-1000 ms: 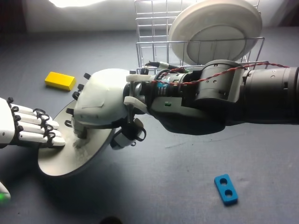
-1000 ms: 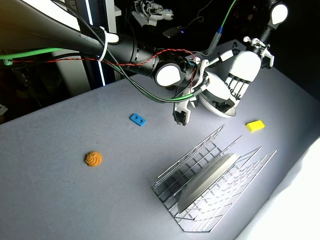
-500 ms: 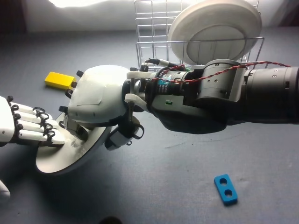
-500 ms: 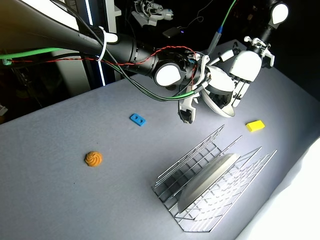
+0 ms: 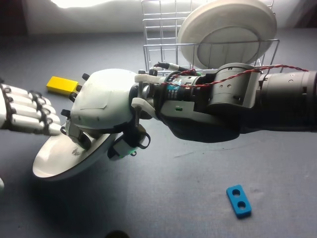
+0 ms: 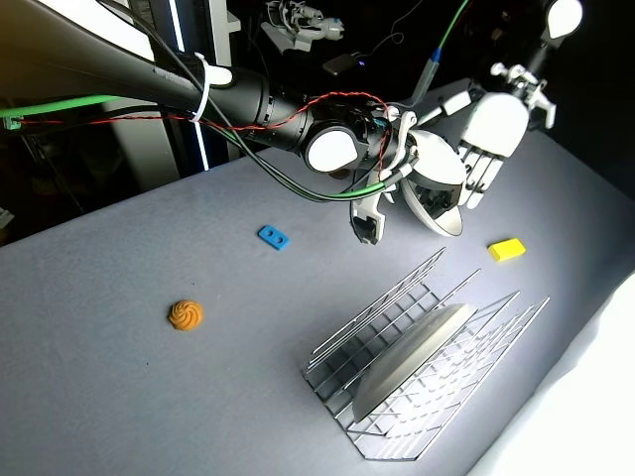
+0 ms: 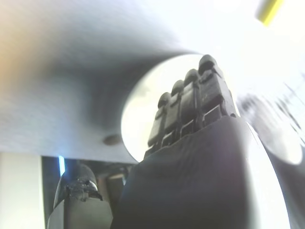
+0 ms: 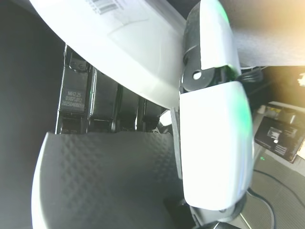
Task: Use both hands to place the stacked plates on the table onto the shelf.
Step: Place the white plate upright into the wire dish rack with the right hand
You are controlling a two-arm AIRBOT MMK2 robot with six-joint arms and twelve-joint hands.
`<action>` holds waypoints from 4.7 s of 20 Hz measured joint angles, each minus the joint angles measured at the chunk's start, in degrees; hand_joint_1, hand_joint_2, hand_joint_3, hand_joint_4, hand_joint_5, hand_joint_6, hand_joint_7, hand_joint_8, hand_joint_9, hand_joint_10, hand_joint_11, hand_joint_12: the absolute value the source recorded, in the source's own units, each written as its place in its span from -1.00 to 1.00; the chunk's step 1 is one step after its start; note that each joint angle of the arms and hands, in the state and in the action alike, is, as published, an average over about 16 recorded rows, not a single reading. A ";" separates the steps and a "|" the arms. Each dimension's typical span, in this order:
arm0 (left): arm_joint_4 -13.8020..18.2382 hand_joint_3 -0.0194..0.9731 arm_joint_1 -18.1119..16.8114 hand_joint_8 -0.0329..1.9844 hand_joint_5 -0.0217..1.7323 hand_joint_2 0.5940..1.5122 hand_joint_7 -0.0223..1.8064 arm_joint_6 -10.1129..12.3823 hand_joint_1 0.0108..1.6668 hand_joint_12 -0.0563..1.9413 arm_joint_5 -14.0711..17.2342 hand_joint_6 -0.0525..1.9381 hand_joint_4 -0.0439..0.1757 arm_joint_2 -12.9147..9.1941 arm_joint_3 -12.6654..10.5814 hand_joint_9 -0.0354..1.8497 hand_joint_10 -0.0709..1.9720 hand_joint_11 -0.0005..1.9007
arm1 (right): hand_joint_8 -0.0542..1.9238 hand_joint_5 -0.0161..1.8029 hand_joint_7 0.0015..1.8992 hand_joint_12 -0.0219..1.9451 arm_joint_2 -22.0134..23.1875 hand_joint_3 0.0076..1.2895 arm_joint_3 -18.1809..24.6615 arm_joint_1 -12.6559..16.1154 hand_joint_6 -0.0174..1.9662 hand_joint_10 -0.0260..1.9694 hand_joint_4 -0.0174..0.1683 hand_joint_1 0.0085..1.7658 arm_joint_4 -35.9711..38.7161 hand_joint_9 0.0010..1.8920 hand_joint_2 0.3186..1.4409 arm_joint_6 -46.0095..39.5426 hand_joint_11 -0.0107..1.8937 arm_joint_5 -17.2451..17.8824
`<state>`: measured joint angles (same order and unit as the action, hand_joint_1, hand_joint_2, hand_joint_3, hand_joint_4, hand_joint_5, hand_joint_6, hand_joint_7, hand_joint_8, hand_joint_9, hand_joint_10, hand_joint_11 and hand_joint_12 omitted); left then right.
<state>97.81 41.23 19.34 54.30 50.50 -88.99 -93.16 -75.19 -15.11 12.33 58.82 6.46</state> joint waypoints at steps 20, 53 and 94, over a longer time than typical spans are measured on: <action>15.55 -0.92 -30.07 -0.97 -0.96 -0.17 -0.96 10.87 -0.99 -0.94 12.00 -0.94 -0.59 -9.03 -2.58 -0.94 -0.92 -0.98 | -0.22 0.12 0.16 0.03 6.59 -0.99 7.22 7.25 -0.24 -0.95 -0.52 0.38 -4.59 0.34 0.12 -0.33 -0.09 -4.58; 21.69 -0.92 -34.04 -0.97 -0.95 -0.17 -0.95 10.78 -0.99 -0.94 12.08 -0.94 -0.59 -9.64 -3.11 -0.94 -0.92 -0.98 | -0.19 0.14 0.20 0.10 20.37 -0.99 13.53 19.89 -0.19 -0.95 -0.65 0.39 -34.13 0.40 0.18 -0.89 -0.04 -6.06; 23.18 -0.92 -34.51 -0.97 -0.95 -0.17 -0.96 9.84 -0.99 -0.94 11.87 -0.94 -0.59 -9.64 -0.38 -0.94 -0.92 -0.98 | -0.26 0.19 0.29 0.11 26.63 -0.99 11.75 15.52 -0.39 -0.94 -0.92 0.40 -49.99 0.54 0.18 -1.54 -0.04 0.49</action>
<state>120.99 6.71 29.18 66.17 40.86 -89.38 -66.53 -63.44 0.41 -37.66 57.28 6.95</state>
